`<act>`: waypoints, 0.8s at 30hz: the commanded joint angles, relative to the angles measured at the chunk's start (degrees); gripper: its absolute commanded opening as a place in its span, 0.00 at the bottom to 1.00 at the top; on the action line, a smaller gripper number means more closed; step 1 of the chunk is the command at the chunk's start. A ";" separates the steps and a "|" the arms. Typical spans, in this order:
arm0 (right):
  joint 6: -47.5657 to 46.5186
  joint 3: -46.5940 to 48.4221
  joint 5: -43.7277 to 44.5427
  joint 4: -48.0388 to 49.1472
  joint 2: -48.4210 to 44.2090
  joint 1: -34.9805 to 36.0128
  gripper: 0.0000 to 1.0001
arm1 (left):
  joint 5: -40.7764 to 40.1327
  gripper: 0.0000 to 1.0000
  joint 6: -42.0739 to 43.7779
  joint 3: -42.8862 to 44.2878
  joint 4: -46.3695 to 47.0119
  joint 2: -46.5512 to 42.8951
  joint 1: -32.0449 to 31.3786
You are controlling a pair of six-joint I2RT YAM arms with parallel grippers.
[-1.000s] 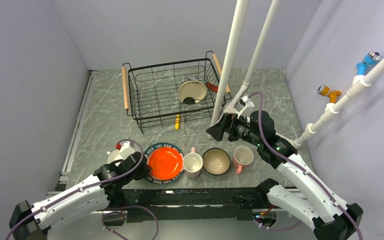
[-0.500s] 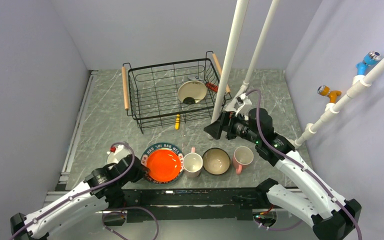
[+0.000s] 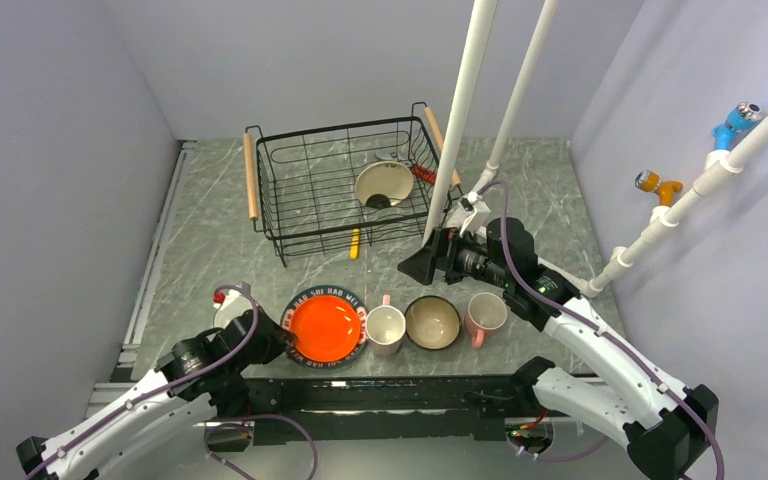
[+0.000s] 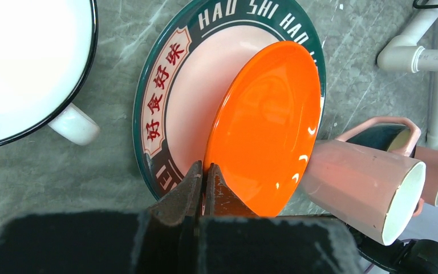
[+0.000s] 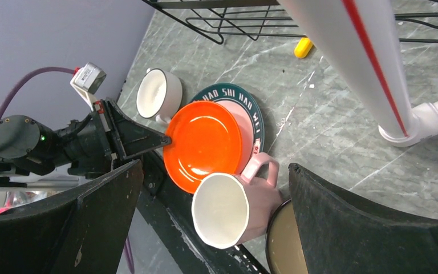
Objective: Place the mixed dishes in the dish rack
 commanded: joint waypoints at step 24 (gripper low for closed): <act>1.39 7.03 -1.68 16.10 16.16 20.52 0.91 | 1.36 0.00 21.08 17.70 7.39 -10.41 -0.20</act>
